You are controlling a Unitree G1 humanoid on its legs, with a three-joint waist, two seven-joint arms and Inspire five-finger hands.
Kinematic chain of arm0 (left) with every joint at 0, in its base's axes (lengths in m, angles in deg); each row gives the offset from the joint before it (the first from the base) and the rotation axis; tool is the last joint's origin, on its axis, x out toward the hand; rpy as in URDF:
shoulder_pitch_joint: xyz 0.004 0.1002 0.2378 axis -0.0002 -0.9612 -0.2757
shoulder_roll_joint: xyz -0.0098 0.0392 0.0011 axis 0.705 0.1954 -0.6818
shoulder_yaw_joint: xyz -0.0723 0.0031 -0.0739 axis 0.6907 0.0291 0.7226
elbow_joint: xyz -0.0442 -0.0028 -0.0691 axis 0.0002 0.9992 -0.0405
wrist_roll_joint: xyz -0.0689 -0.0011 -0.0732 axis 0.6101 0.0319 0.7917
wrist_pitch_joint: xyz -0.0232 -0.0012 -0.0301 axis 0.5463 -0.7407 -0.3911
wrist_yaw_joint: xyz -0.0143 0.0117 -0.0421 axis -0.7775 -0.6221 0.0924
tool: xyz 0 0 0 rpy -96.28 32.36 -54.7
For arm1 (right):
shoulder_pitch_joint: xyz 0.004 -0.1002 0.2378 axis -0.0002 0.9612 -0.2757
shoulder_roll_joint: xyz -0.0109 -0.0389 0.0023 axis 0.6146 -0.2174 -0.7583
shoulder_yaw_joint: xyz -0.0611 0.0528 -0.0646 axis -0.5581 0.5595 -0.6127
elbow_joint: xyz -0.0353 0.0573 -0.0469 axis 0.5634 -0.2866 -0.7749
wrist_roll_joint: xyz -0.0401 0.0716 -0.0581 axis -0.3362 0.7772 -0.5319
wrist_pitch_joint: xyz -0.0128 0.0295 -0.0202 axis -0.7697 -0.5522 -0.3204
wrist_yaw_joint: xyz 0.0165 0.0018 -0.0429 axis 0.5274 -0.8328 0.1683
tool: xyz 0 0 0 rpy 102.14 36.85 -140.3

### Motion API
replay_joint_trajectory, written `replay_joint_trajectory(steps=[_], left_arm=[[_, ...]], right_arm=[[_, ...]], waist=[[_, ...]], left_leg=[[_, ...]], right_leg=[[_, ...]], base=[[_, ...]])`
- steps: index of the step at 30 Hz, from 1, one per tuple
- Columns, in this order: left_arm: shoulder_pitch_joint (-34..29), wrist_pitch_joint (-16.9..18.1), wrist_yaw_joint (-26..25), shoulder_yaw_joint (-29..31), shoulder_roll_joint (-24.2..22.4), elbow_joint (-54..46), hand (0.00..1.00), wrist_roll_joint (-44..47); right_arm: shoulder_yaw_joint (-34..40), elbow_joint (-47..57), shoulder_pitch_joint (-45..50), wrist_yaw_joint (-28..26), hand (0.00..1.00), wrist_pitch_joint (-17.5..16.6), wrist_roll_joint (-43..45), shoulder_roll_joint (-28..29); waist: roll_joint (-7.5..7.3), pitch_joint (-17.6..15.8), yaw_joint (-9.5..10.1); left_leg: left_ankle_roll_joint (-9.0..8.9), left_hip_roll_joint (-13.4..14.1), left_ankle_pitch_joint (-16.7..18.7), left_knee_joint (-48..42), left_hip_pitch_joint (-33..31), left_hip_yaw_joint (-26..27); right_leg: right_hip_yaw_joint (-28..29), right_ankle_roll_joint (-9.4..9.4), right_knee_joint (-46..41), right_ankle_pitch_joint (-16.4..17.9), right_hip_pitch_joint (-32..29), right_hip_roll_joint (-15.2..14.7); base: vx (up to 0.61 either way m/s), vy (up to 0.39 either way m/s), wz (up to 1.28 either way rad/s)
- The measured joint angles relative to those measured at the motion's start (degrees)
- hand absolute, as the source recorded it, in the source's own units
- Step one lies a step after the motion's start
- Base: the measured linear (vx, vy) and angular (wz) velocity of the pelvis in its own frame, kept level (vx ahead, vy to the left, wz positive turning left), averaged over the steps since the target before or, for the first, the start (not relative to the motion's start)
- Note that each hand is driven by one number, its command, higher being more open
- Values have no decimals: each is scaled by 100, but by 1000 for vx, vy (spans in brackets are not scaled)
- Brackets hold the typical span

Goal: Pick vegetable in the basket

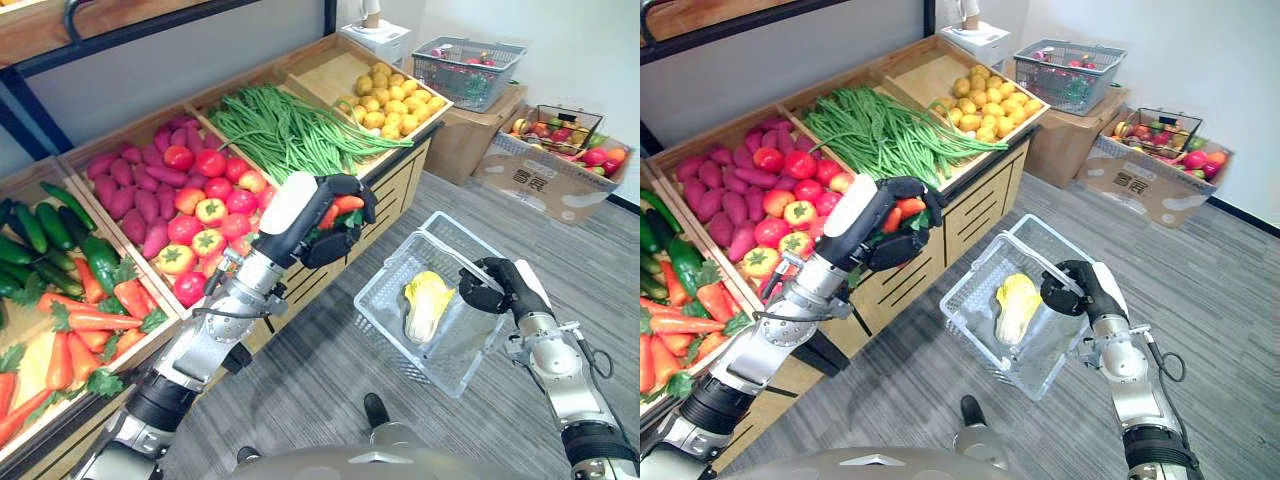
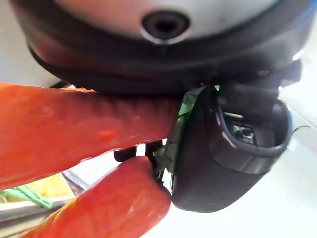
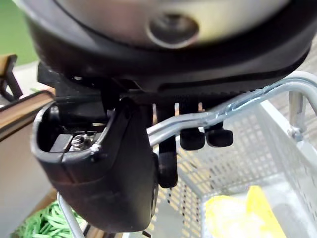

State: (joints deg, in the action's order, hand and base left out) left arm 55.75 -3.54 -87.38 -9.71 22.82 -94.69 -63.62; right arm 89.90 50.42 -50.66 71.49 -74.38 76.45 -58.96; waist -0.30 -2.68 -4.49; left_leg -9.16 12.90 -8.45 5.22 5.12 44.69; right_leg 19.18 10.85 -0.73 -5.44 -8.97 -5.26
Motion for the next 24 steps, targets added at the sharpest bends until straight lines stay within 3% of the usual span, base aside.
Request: replay_joint_trajectory(steps=[7,24], left_arm=[[1,17,124,-396,-287,-213,0,197],[2,18,240,-820,-570,-229,0,393]], right_arm=[[-117,136,15,-74,0,1,4,-2],[-105,135,37,-78,0,1,-10,1]], waist=[[108,73,86],[208,136,124]], left_leg=[[-62,65,21,-1,114,189],[-56,65,8,0,24,-27]], right_leg=[[130,0,-16,0,-2,95],[-69,-8,-15,6,40,44]], base=[[-3,-16,-13],[-3,2,6]])
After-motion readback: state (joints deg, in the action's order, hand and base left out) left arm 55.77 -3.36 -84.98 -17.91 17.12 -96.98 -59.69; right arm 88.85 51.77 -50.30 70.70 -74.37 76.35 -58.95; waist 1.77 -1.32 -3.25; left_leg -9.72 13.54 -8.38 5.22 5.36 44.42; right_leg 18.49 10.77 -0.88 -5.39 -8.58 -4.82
